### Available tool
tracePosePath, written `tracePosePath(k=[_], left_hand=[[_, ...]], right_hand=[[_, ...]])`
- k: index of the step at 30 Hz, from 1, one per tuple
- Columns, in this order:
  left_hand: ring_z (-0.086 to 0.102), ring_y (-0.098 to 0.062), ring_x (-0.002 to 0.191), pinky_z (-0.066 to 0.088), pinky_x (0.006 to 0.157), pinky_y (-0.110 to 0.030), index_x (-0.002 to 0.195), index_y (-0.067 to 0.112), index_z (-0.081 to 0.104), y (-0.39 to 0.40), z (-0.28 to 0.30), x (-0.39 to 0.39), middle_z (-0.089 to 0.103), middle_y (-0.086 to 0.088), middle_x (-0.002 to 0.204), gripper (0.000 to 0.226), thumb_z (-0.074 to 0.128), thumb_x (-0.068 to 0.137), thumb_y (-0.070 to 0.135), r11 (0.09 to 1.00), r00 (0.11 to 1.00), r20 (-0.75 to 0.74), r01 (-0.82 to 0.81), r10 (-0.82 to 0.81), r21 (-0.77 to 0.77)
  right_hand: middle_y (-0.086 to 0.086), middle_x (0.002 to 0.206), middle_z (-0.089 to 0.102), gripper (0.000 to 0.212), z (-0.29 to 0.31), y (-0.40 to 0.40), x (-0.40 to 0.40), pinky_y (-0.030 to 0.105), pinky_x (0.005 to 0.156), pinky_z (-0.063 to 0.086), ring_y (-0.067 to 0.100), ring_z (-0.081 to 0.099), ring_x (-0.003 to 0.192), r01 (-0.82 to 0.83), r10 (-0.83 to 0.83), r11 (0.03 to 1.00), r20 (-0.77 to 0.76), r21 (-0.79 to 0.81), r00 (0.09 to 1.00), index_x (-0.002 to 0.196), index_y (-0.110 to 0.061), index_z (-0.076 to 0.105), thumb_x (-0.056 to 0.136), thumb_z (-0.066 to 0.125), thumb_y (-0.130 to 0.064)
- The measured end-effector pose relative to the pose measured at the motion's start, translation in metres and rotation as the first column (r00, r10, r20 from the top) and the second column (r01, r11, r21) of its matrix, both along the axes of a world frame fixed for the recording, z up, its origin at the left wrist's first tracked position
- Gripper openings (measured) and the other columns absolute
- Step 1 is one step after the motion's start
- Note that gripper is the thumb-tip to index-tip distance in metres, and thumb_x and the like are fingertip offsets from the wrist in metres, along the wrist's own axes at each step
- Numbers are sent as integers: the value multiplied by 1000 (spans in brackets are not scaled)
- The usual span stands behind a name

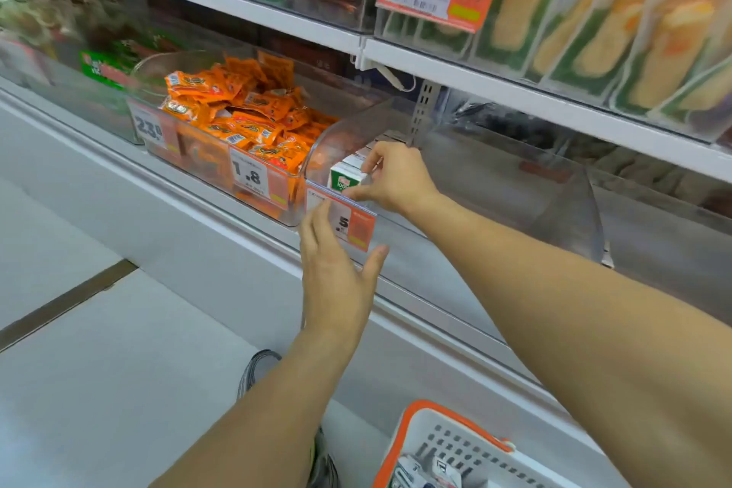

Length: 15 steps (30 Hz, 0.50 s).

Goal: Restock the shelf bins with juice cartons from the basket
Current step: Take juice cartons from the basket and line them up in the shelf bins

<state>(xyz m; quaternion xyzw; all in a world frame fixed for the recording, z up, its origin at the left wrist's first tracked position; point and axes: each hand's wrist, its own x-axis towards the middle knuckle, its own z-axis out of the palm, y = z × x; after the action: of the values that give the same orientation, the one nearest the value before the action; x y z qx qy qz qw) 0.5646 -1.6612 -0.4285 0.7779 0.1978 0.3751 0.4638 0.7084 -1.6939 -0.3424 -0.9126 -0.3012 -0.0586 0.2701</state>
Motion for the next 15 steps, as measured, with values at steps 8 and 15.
tracePosePath(k=[8, 15], left_hand=[[56, -25, 107, 47, 89, -37, 122, 9, 53, -18, 4, -23, 58, -7, 114, 43, 70, 87, 27, 1000, 983, -185, -3, 4, 7], [54, -7, 63, 41, 57, -18, 90, 14, 66, -86, -15, -47, 61, 4, 75, 14, 73, 86, 26, 725, 557, -602, 687, -572, -53]], right_hand=[[-8, 65, 64, 4, 45, -132, -114, 14, 60, 44, 3, 56, 58, 2, -26, 981, 121, 196, 992, 78, -23, 69, 80, 71, -20], [-6, 61, 62, 7, -53, -271, -193, 19, 56, 48, 3, 54, 51, 112, -54, 985, -373, 134, 926, 79, -15, 71, 83, 75, -11]])
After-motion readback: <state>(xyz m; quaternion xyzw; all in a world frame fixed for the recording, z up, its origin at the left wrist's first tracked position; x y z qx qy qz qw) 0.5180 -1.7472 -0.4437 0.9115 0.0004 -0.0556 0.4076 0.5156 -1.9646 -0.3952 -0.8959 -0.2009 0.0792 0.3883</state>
